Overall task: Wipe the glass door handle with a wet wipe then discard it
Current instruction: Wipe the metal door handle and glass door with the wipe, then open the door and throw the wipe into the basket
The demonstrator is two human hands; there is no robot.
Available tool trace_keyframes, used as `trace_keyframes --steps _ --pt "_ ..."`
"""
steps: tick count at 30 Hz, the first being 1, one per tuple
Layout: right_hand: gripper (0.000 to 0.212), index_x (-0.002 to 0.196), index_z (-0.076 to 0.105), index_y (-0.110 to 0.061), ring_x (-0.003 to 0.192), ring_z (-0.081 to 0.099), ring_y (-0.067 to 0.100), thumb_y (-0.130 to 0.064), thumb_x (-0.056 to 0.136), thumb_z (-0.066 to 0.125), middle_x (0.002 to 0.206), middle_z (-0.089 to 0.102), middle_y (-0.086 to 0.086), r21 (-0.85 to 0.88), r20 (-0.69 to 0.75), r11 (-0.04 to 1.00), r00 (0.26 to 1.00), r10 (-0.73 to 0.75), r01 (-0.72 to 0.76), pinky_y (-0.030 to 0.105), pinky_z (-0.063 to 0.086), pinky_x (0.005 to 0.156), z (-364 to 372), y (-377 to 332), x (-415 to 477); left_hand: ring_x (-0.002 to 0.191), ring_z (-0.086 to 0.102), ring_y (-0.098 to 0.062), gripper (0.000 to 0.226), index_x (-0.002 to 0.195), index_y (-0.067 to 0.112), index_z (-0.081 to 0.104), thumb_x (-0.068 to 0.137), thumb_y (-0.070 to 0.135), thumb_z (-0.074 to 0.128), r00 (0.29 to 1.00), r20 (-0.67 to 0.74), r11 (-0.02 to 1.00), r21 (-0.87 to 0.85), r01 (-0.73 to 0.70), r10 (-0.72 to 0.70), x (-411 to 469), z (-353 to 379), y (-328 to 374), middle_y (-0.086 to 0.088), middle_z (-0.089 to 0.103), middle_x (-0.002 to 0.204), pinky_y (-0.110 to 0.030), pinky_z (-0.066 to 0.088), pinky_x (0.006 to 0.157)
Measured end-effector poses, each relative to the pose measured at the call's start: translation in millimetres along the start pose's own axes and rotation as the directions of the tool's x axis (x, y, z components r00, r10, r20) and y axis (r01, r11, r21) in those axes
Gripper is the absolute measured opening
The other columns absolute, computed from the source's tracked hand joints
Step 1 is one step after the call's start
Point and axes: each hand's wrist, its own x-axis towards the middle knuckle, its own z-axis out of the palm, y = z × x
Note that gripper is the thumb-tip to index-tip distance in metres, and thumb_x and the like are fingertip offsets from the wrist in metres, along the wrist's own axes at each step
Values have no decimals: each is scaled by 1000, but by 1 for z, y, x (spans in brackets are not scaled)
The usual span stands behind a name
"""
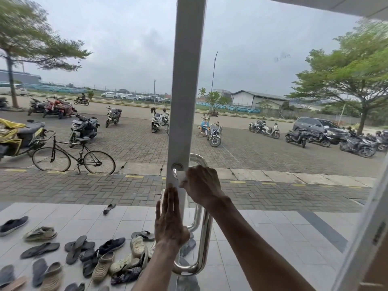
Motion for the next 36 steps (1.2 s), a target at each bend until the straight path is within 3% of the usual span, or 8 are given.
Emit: trace_keyframes --steps 4,8,11,14,19,23,30,36 --pt "7 90 74 -12 84 73 25 -13 86 68 85 75 8 -111 58 991 995 77 -70 31 52 71 0 -32 14 154 -24 -17 118 156 11 -26 76 29 59 999 40 999 31 12 -13 2 -3 2 -6 -33 164 -40 -7 128" --pt "12 92 74 -11 85 73 23 -6 84 66 89 76 5 -186 112 969 977 184 -161 27 46 62 1 -59 30 157 -13 -18 103 161 14 -8 88 52 54 992 121 991 129 -42 26 2 -12 0 -4 -11 170 -45 -11 127" --pt "11 94 73 -12 80 72 22 -6 86 68 86 75 3 -221 158 951 955 252 -215 28 49 56 4 -71 39 158 -4 -18 91 162 17 2 92 48 51 982 176 982 160 -104 75 1 -21 -4 -3 0 171 -44 -4 128" --pt "9 91 73 -12 72 72 23 -5 86 69 80 73 2 -234 179 938 937 299 -254 28 35 39 3 -83 45 158 -8 -19 95 162 17 -2 90 41 55 977 174 974 168 -151 121 -1 -31 -18 -4 -4 171 -46 -6 128" --pt "12 91 72 -3 62 68 23 2 89 62 81 74 15 18 62 978 976 207 -208 12 46 49 16 -75 41 155 -19 -21 106 156 19 -24 86 13 55 981 181 964 239 -114 71 -11 -34 -50 -6 -28 166 -46 -13 126" --pt "11 73 71 -13 59 72 22 -6 81 70 66 72 4 -138 -101 962 969 224 -236 28 55 50 7 -81 46 156 -18 -22 109 159 20 -19 88 23 64 973 232 953 294 -75 5 -14 -38 -70 -6 -29 165 -51 -10 126" --pt "18 80 70 -13 70 71 32 -23 90 59 74 73 10 389 -78 911 980 183 -139 34 55 59 44 -140 45 157 -15 -24 98 161 21 -7 93 34 62 941 292 914 404 40 -171 -38 -69 -127 -10 -21 167 -54 -6 126" --pt "20 77 68 -4 85 69 36 -21 84 62 85 72 19 606 364 740 929 68 -292 37 53 67 144 -190 -15 158 -2 -29 83 161 12 12 92 12 60 925 293 915 385 117 -242 -94 -59 -192 -18 -6 169 -43 8 129"
